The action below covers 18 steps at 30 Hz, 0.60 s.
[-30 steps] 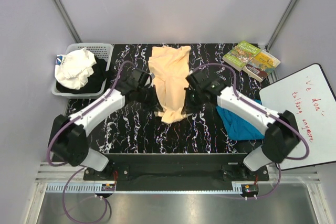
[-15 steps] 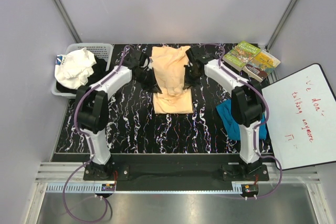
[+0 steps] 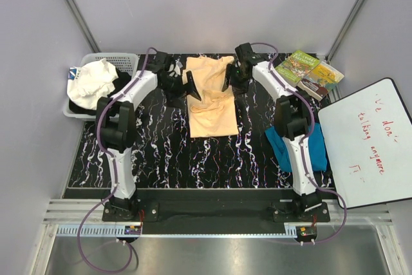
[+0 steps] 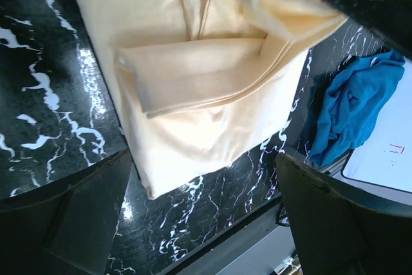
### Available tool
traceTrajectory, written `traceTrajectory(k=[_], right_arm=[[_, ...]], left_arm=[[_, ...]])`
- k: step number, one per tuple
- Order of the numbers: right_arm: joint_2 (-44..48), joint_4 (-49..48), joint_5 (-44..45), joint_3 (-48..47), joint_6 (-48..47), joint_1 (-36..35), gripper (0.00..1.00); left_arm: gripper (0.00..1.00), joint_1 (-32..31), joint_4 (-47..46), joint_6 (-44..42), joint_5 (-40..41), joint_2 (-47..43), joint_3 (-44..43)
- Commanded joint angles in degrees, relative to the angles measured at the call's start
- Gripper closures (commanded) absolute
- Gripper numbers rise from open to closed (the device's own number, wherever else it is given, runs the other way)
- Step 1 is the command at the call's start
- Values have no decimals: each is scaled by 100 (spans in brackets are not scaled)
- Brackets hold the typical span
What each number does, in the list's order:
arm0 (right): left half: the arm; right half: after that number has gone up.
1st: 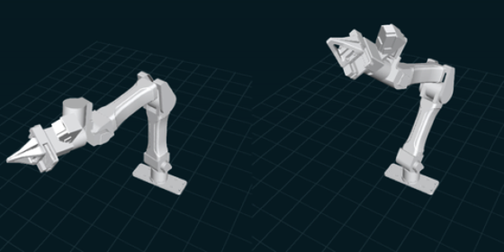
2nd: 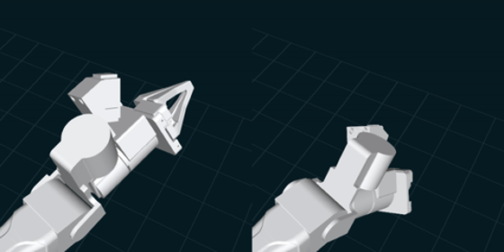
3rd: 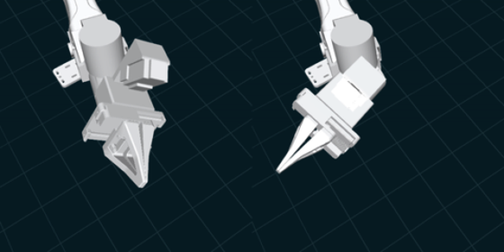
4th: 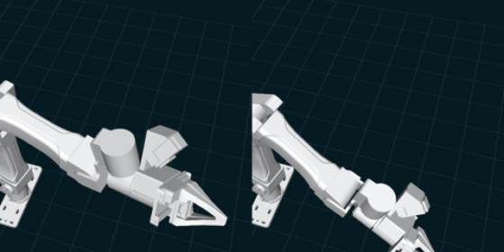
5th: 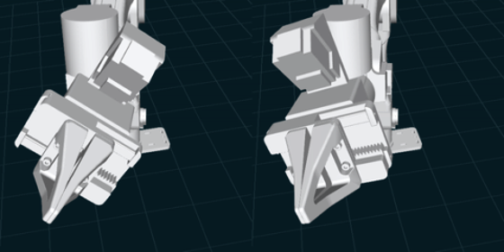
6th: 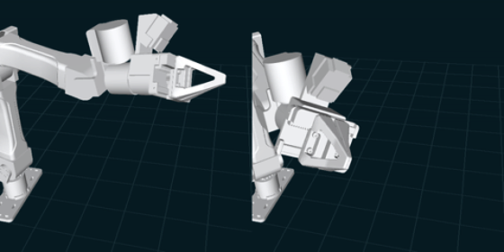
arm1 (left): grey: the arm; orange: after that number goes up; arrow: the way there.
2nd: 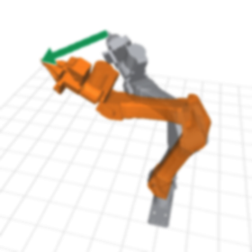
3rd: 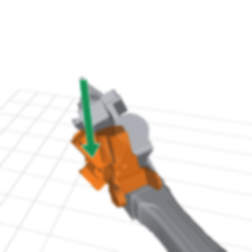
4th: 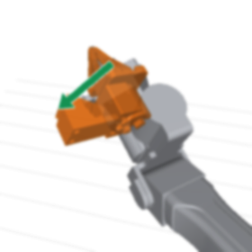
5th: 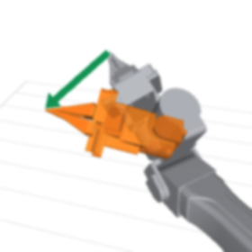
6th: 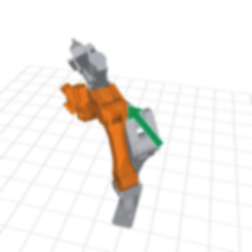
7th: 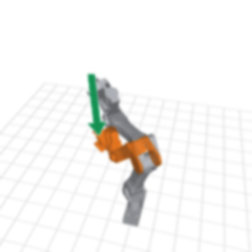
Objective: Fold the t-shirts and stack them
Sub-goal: Fold the folded rectangular tshirt in 1/3 of the way
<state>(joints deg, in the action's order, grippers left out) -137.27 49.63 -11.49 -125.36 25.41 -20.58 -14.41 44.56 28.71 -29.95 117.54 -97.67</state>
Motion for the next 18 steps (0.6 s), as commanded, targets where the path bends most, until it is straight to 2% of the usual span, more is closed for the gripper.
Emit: traceTrajectory(k=[1,2,4,7,9,11,12,18], right_arm=[[-37,-93,128,-997,-54,54,27],[51,-120,129,-1095,-54,63,21],[200,-181,85,-1175,-106,54,18],[569,-181,-115,-957,-246,36,18],[798,-138,-327,-763,-413,10,37],[834,-15,-810,-481,-676,-8,85],[799,116,-898,-446,-756,-77,100],[386,855,-1917,-129,-1573,-376,100]], left_arm=[[1,132,71,-357,-414,-556,72],[1,132,88,-409,-441,-574,168],[1,132,80,-436,-511,-574,265],[1,141,88,-480,-573,-504,336],[1,141,80,-472,-582,-408,301],[1,141,80,-437,-617,-320,196],[1,141,97,-419,-617,-241,152],[1,141,106,-305,-494,41,-191]])
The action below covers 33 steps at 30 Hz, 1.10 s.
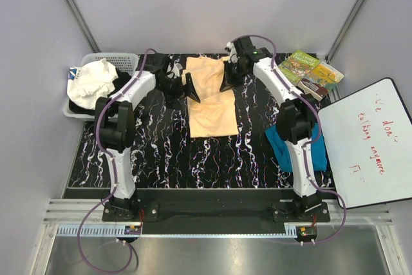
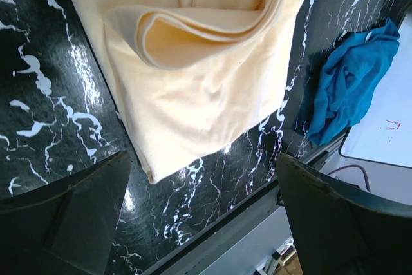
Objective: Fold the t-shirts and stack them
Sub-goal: Fold the folded rectangular tshirt in 1/3 of the way
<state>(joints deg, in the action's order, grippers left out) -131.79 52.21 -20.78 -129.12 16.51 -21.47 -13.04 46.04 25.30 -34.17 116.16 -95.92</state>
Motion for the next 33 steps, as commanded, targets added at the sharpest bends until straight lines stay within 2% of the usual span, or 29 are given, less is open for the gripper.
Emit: traceTrajectory(k=[1,11,15,18,20,24,27,28,30,31,33], right_arm=[[-346,641,-990,195,-754,-400,100],[-1779,949,-920,-1368,-439,-419,100],[-2289,888,-876,-2395,-131,-297,100],[-2518,582,-1077,-2706,194,-121,100],[-2519,222,-1043,-2610,483,-50,100],[-2641,97,-1103,-2390,722,64,100],[-2195,53,-816,-1848,425,91,100],[-1663,9,-623,-1627,353,100,98],[-1054,-157,-121,-848,126,91,90],[-459,-210,28,-565,98,108,74],[315,-325,232,314,54,152,64]], left_arm=[[1,12,-34,89,-28,214,-418],[1,12,72,195,209,206,-182],[1,12,107,203,279,109,29],[1,12,115,177,376,-14,214],[1,12,133,168,403,-41,302],[1,12,168,98,499,-84,398],[1,3,168,80,552,-199,477],[1,3,133,72,552,-260,547],[1,3,-15,115,456,-330,714],[1,3,-286,237,360,-418,1002],[1,-6,-760,501,113,-550,1520]])
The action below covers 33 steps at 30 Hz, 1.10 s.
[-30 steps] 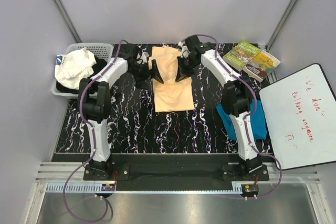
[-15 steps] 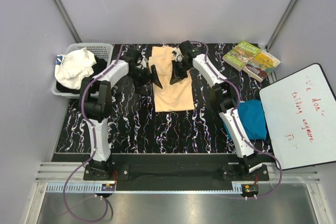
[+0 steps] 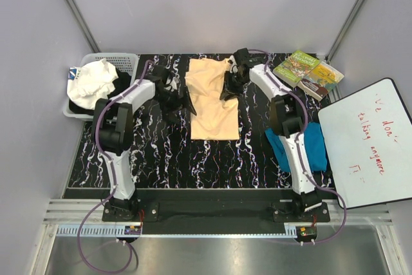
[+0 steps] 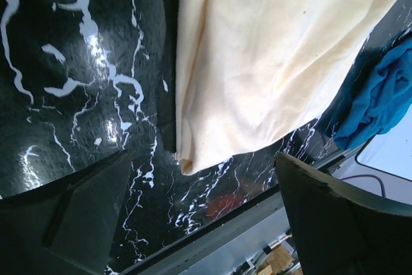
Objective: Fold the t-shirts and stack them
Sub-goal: Fold the folded rectangular tshirt in 1/3 of the way, then grab one side of the 2/3 rectangular tshirt with both arms
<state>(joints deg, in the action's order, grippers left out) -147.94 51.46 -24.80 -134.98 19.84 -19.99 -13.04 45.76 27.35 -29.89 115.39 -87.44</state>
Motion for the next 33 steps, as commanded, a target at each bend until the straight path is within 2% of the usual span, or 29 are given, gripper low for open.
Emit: traceTrajectory(k=[1,3,4,6,7,12,14,15,16,19,20,21,26,27,28,29,32,33], right_arm=[[2144,-355,634,1521,-235,73,63],[2698,-435,520,2113,-86,153,58],[2865,-522,485,2708,-33,197,51],[3384,-646,450,3291,125,206,42],[3551,-768,458,3833,178,206,34],[4150,-857,327,5093,574,215,29],[4142,-936,151,5595,766,215,29],[4098,-980,55,5718,811,215,30],[4054,-1119,-190,5928,890,215,30],[3738,-1340,-638,6132,1206,206,36],[3572,-1341,-684,6141,1320,206,36],[3501,-1341,-719,6141,1356,206,37],[3395,-1683,-825,6089,1593,188,38],[3377,-1736,-842,6062,1620,197,41],[3359,-1884,-930,6036,1629,188,56],[3333,-1964,-965,6027,1664,188,65],[3350,-2044,-1124,6001,1717,153,92],[3403,-2044,-1150,6018,1725,153,96]], left_arm=[[1,-32,-848,375,-333,-509,832],[1,-50,-1190,542,-342,-623,1263],[1,-67,-1262,578,-333,-649,1377],[1,-102,-1385,605,-368,-641,1572],[1,-146,-1403,596,-360,-632,1615],[1,-348,-1771,718,-421,-553,1932],[8,-454,-1912,824,-526,-518,2046],[13,-489,-2017,842,-561,-466,2064],[32,-541,-2053,868,-571,-448,2090],[73,-621,-2106,894,-623,-299,2126],[92,-630,-2106,903,-597,-263,2126],[99,-639,-2115,903,-580,-211,2117],[100,-639,-2124,868,-483,-149,2099],[100,-639,-2132,859,-474,-149,2099],[100,-639,-2132,859,-465,-149,2099],[100,-639,-2132,851,-474,-157,2099],[100,-639,-2115,833,-526,-210,2126],[100,-639,-2080,824,-527,-289,2143]])
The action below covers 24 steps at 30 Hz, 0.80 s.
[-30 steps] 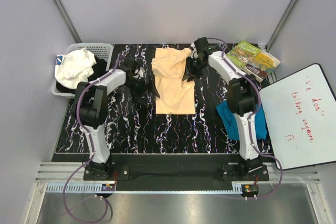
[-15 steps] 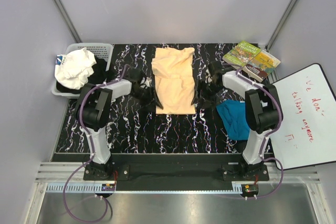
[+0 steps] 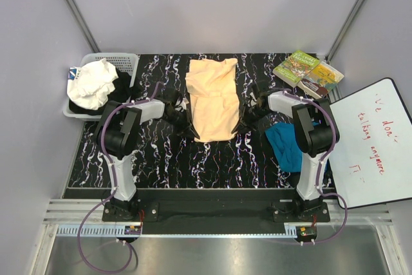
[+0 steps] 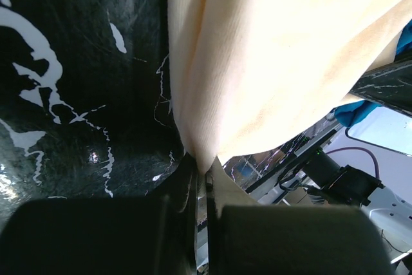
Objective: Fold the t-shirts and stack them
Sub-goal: Grab one side of the 2/3 rectangular tshirt with both arms
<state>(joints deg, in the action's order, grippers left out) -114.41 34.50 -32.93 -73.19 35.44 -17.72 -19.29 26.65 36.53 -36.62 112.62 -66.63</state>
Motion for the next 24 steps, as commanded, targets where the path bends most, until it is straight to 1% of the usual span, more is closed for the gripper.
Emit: traceTrajectory(k=[1,4,8,12,15,17,18,20,21,23,24], right_arm=[[94,-321,-372,-126,156,-83,99],[349,2,-372,-29,69,-92,100],[717,522,-399,225,-230,-127,100],[1166,716,-670,804,-292,-267,100],[1561,856,-925,947,-310,-390,100],[1825,961,-1040,851,-362,-408,100],[1895,1075,-1084,659,-389,-408,100],[1993,1155,-1154,359,-450,-408,100],[1958,1295,-1155,-60,-537,-408,100],[1756,1479,-1137,-545,-626,-399,99],[1651,1541,-1059,-1035,-670,-391,99]], left_arm=[[100,-14,-143,-103,120,-55,80],[100,-22,50,-199,50,-336,211],[100,-101,436,-392,23,-1003,615],[100,-294,814,-410,-108,-1479,993],[100,-400,1139,-410,-284,-1857,1117],[100,-409,1403,-436,-346,-2103,951],[100,-409,1508,-454,-389,-2173,820],[100,-400,1807,-533,-337,-2253,249],[100,-400,1921,-568,-302,-2236,-249],[100,-383,2247,-665,-188,-2095,-796],[100,-365,2335,-700,-31,-2016,-1286]])
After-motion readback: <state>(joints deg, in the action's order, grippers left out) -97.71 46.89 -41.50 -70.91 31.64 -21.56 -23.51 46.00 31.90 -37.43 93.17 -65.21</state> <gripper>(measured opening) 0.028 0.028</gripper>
